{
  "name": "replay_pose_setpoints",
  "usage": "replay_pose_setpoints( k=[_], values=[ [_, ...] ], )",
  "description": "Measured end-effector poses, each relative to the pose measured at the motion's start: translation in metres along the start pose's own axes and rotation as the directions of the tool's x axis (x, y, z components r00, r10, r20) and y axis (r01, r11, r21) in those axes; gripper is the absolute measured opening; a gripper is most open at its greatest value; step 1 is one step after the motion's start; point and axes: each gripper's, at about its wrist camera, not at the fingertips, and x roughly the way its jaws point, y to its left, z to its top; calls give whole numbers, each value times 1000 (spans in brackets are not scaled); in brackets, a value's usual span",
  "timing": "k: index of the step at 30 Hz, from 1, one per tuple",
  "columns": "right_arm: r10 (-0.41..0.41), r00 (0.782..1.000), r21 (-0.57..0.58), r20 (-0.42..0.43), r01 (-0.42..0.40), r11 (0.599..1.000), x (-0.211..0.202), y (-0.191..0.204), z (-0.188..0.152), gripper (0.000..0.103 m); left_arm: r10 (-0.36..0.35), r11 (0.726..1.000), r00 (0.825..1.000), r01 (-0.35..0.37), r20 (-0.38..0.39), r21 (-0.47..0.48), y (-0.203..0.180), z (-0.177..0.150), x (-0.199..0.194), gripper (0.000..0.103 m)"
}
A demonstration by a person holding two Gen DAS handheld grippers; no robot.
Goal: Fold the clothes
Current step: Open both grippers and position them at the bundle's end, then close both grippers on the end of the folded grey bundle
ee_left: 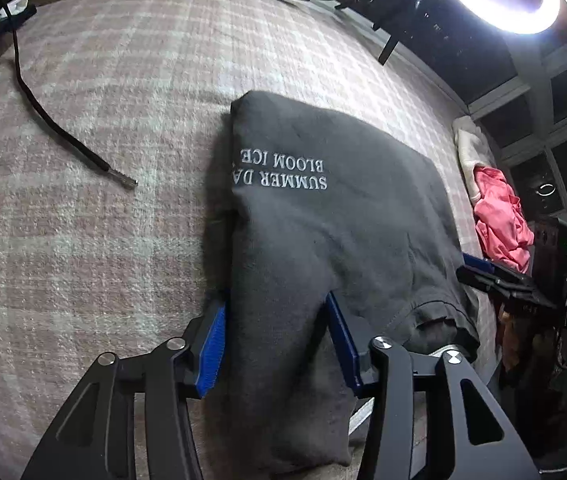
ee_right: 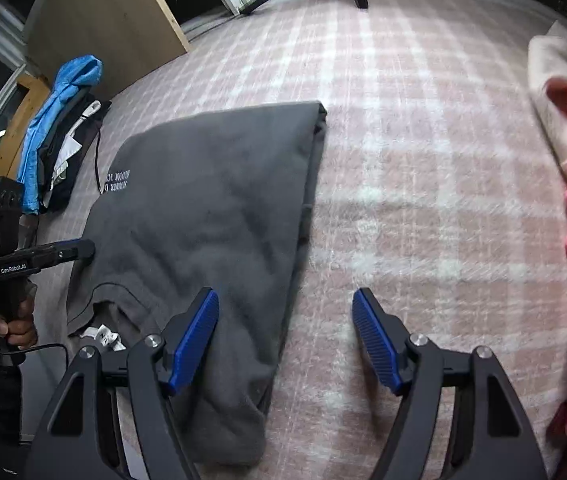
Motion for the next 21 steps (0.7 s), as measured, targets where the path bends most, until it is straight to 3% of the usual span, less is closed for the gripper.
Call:
replay_pose_setpoints(
  k=[4, 7, 11, 12, 13, 14, 17, 21],
  values=[
    [15, 1000, -55, 8, -14, 998, 3, 16, -4, 70, -8, 1000, 1000, 8, -14, -1, -9, -4, 6, 55],
    [40, 999, -121, 1, -39, 992, 6, 29, -9, 70, 1, 1000, 1000, -1, -8, 10, -14, -3, 10, 65],
    [49, 999, -180, 12, -46, 983, 11, 44, -13, 66, 12, 1000, 1000, -12, -1, 25, -21, -2, 14, 65],
    [48, 999, -189, 17, -44, 981, 12, 46, -13, 58, 15, 999, 1000, -15, 1, 28, -23, -1, 15, 63],
    [43, 999, -197, 24, -38, 980, 13, 48, -13, 40, 17, 999, 1000, -18, 3, 32, -24, -1, 16, 56],
    [46, 999, -197, 26, -40, 980, 15, 49, -13, 33, 20, 999, 1000, -20, 5, 36, -26, -1, 18, 48],
    [72, 997, -188, 28, -66, 980, 16, 46, -12, 27, 28, 998, 1000, -29, 11, 47, -31, 0, 21, 32],
    [89, 995, -169, 35, -82, 982, 12, 42, -13, 24, 42, 997, 999, -43, 24, 63, -38, 0, 21, 26]
  ],
)
